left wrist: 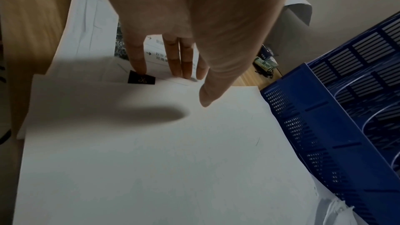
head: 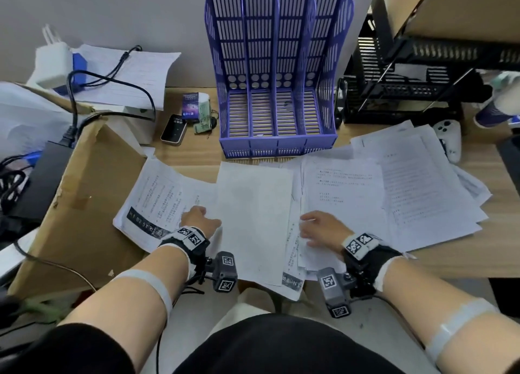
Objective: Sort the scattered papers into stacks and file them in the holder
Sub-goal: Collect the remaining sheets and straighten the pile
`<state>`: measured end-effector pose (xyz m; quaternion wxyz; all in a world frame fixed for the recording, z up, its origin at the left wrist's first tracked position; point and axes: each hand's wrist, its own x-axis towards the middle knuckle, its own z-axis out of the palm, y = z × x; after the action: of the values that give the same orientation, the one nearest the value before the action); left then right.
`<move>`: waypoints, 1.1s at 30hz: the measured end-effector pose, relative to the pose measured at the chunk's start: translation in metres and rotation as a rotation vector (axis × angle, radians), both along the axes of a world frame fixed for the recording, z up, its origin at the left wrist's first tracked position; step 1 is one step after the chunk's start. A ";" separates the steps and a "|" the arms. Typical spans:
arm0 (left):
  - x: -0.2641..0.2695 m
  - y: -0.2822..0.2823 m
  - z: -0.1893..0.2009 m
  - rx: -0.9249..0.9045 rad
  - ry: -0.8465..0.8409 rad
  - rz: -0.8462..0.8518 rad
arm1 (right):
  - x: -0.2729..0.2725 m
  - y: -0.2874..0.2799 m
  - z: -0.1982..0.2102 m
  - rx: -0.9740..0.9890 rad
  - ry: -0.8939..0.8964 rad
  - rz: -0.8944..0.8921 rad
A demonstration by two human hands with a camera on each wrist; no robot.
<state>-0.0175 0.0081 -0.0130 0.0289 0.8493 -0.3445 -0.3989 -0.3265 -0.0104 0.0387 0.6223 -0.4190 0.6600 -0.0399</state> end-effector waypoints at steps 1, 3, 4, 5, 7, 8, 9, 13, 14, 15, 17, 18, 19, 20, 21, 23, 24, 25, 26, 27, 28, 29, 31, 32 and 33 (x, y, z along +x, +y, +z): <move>0.002 0.002 -0.001 -0.003 0.002 -0.014 | 0.012 0.002 -0.003 0.058 -0.018 -0.008; 0.004 0.006 0.000 -0.015 0.019 -0.043 | 0.029 0.005 -0.008 0.093 -0.029 -0.089; 0.005 0.008 0.002 -0.021 0.032 -0.054 | 0.033 0.004 -0.011 0.105 -0.039 -0.137; 0.007 0.010 0.003 -0.026 0.051 -0.060 | 0.036 0.004 -0.015 0.117 -0.058 -0.165; 0.007 0.013 0.007 -0.027 0.108 -0.057 | 0.039 0.003 -0.018 0.104 -0.070 -0.130; 0.007 0.014 0.011 -0.026 0.145 -0.048 | 0.040 0.002 -0.018 0.089 -0.061 -0.076; 0.006 0.016 0.015 -0.029 0.174 -0.044 | 0.041 0.001 -0.017 0.062 -0.044 -0.017; -0.009 0.016 0.040 -0.094 0.171 -0.089 | 0.055 -0.006 0.004 -0.197 0.011 0.180; -0.015 0.013 0.049 -0.139 0.211 -0.067 | 0.062 -0.007 0.015 -0.274 -0.020 0.179; -0.021 0.011 0.059 -0.168 0.332 -0.012 | 0.070 -0.008 0.026 -0.330 -0.066 0.185; -0.038 0.004 0.080 -0.149 0.715 0.126 | 0.084 -0.007 0.043 -0.393 -0.184 0.280; -0.044 0.000 0.088 -0.132 0.868 0.149 | 0.091 -0.006 0.051 -0.414 -0.216 0.374; -0.050 -0.004 0.097 -0.146 0.953 0.152 | 0.097 -0.006 0.057 -0.433 -0.215 0.475; -0.053 -0.008 0.100 -0.193 0.985 0.168 | 0.100 -0.005 0.061 -0.454 -0.216 0.550; -0.053 -0.012 0.102 -0.252 0.980 0.193 | 0.102 -0.006 0.064 -0.456 -0.221 0.586; -0.048 -0.015 0.103 -0.347 0.910 0.230 | 0.098 -0.009 0.066 -0.457 -0.272 0.564; -0.045 -0.015 0.103 -0.362 0.882 0.224 | 0.093 -0.010 0.066 -0.461 -0.274 0.509; -0.041 -0.014 0.103 -0.364 0.872 0.221 | 0.087 -0.013 0.064 -0.482 -0.244 0.427; -0.038 -0.014 0.105 -0.365 0.880 0.228 | 0.079 -0.016 0.060 -0.519 -0.184 0.324; -0.037 -0.015 0.107 -0.368 0.894 0.249 | 0.069 -0.019 0.056 -0.533 -0.112 0.226; -0.036 -0.016 0.109 -0.374 0.917 0.280 | 0.058 -0.023 0.052 -0.509 -0.061 0.146; -0.037 -0.018 0.111 -0.384 0.951 0.300 | 0.047 -0.026 0.047 -0.439 -0.050 0.092; -0.042 -0.023 0.116 -0.406 1.019 0.288 | 0.028 -0.028 0.042 -0.293 -0.105 0.031; -0.047 -0.025 0.119 -0.410 1.044 0.264 | 0.020 -0.028 0.040 -0.234 -0.146 0.002; -0.051 -0.028 0.121 -0.410 1.057 0.250 | 0.012 -0.027 0.041 -0.179 -0.191 -0.020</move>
<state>-0.0688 -0.0199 0.1082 0.4078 0.5462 -0.2508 -0.6874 -0.3143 -0.0377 0.0797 0.6420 -0.4606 0.5956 -0.1448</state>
